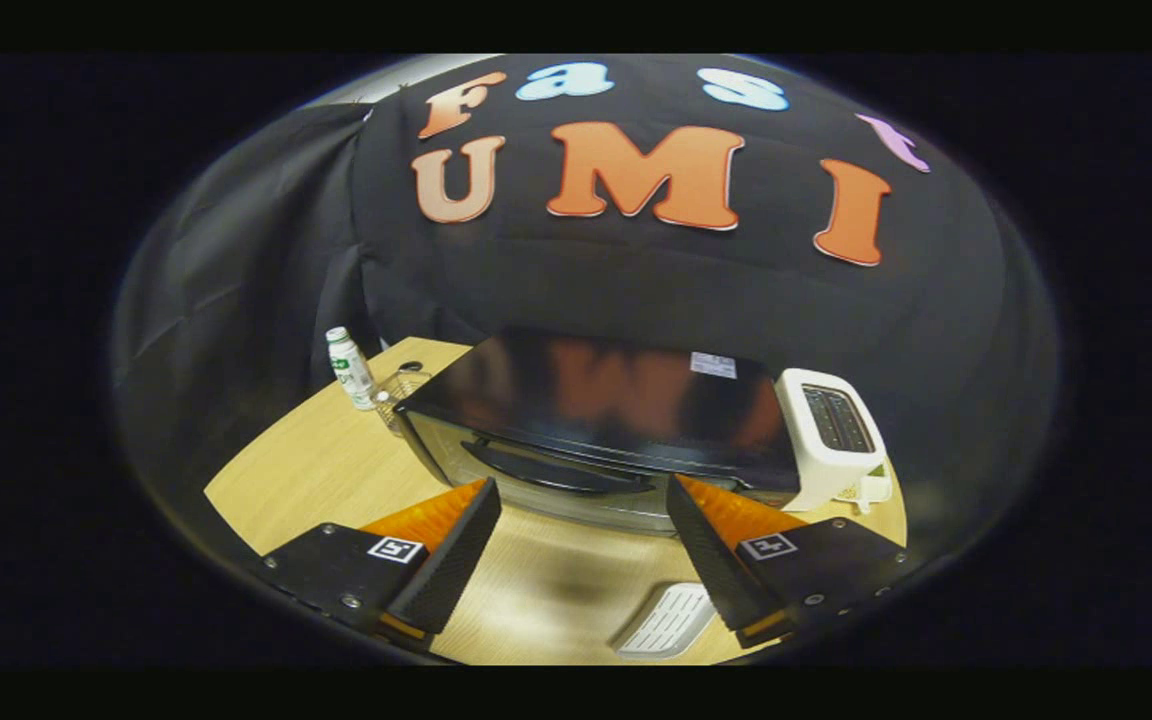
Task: Open the toaster oven, put the food inside, and close the toaster oven door.
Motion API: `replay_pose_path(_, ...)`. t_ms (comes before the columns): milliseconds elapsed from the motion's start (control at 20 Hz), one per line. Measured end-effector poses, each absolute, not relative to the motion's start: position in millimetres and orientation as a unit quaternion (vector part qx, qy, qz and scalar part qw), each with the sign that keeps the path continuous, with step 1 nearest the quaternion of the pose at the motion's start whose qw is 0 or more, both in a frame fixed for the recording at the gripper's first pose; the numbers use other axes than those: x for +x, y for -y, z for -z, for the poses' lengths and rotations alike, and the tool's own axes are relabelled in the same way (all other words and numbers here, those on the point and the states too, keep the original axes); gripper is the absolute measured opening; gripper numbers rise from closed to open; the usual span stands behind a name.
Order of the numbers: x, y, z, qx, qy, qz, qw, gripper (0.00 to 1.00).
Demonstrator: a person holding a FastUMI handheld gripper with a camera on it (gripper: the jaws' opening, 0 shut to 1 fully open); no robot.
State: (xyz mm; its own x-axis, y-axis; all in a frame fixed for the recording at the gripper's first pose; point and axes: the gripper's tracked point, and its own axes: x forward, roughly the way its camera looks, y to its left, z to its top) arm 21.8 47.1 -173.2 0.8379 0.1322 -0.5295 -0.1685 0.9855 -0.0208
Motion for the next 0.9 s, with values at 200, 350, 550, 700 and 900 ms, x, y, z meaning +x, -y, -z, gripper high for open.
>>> replay_pose_path(200,15.7,-22.5,138.5,0.007,-0.225,-0.053,0.973,0.99)
replay_pose_path(350,10.6,-6.3,111.7,0.028,-0.190,-0.037,0.981,0.99)
replay_pose_path(550,0.4,8.7,66.4,0.044,-0.130,-0.032,0.990,0.99)
replay_pose_path(700,-10.0,20.3,25.8,0.054,-0.088,-0.025,0.994,0.99)
replay_pose_path(900,-25.1,41.0,-23.4,0.068,-0.037,-0.012,0.997,0.99)
